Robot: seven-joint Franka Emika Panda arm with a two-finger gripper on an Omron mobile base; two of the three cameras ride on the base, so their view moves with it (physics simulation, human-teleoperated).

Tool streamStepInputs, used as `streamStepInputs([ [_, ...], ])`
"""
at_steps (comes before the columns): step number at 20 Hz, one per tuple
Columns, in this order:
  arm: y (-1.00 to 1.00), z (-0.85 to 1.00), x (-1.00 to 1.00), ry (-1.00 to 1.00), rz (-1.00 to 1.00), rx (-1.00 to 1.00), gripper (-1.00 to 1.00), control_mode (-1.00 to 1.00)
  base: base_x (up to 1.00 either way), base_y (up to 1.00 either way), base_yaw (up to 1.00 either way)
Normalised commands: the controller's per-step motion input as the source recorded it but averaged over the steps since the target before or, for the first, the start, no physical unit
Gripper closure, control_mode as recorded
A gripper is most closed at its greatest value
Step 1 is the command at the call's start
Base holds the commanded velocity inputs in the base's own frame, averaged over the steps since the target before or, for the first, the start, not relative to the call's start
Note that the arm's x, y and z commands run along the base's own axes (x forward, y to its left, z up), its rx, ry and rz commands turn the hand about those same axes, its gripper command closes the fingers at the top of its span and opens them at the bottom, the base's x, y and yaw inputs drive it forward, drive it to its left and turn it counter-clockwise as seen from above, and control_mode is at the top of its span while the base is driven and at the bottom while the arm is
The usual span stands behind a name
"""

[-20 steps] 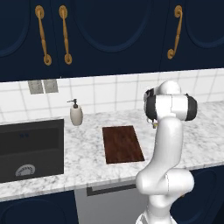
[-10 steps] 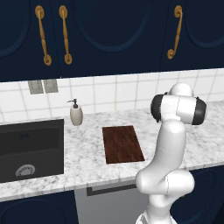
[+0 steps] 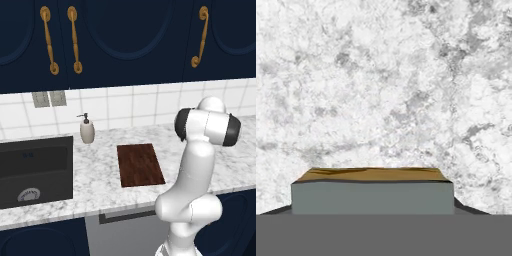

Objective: Pick up the sponge from the counter and clean the cutting board by briefly scrubbing or pressing down on the cutting board. Once finished, release the sponge.

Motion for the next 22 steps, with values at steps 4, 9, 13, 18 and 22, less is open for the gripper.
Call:
streamStepInputs([
  [4,0.0,0.07,-0.35,-0.06,0.0,0.0,-1.0,-1.0,0.0,0.0,0.0],
  [9,0.0,0.12,-0.46,-0.03,0.0,0.0,-1.0,-1.0,0.0,0.0,0.0],
  [13,0.0,0.38,-0.9,-0.1,0.0,0.0,-1.0,-1.0,0.0,0.0,0.0],
  [18,0.02,0.55,-1.0,-0.21,0.0,0.0,-1.0,-1.0,0.0,0.0,0.0],
  [22,0.36,0.78,-0.97,-0.22,0.0,0.0,-1.0,-1.0,0.0,0.0,0.0],
])
